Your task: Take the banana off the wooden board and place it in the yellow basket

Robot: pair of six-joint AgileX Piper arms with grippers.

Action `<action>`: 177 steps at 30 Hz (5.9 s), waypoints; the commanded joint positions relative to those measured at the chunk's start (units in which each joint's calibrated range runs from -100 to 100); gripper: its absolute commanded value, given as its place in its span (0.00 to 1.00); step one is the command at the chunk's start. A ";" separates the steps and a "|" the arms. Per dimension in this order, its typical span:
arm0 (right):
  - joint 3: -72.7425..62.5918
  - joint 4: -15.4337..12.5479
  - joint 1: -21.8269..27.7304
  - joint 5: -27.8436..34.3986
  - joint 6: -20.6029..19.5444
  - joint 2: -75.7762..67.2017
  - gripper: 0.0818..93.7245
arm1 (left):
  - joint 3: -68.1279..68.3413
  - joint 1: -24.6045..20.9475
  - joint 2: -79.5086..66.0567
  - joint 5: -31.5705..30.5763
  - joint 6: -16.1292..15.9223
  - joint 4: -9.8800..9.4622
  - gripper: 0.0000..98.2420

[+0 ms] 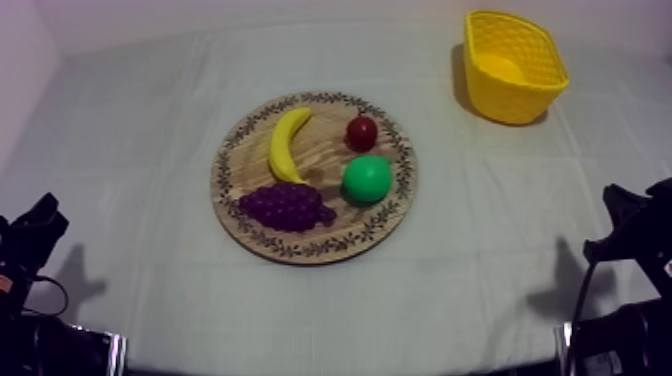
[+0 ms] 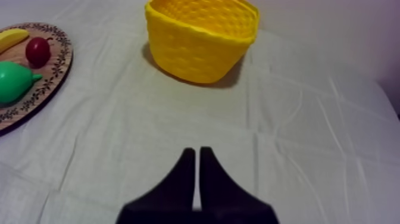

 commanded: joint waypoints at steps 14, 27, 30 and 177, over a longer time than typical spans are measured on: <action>-0.42 0.28 2.11 2.43 -2.30 0.02 0.02 | -0.01 -0.02 -0.05 0.00 -0.02 -0.03 0.00; -1.44 1.03 1.00 0.31 4.21 2.96 0.02 | -0.01 -0.02 -0.05 0.00 -0.02 -0.03 0.00; -4.55 1.44 -0.47 -0.26 4.01 7.10 0.02 | -0.01 -0.02 -0.05 0.00 -0.01 -0.03 0.00; -132.99 10.27 -36.53 30.59 -36.84 150.59 0.49 | -0.01 -0.02 -0.05 0.00 -0.01 -0.03 0.00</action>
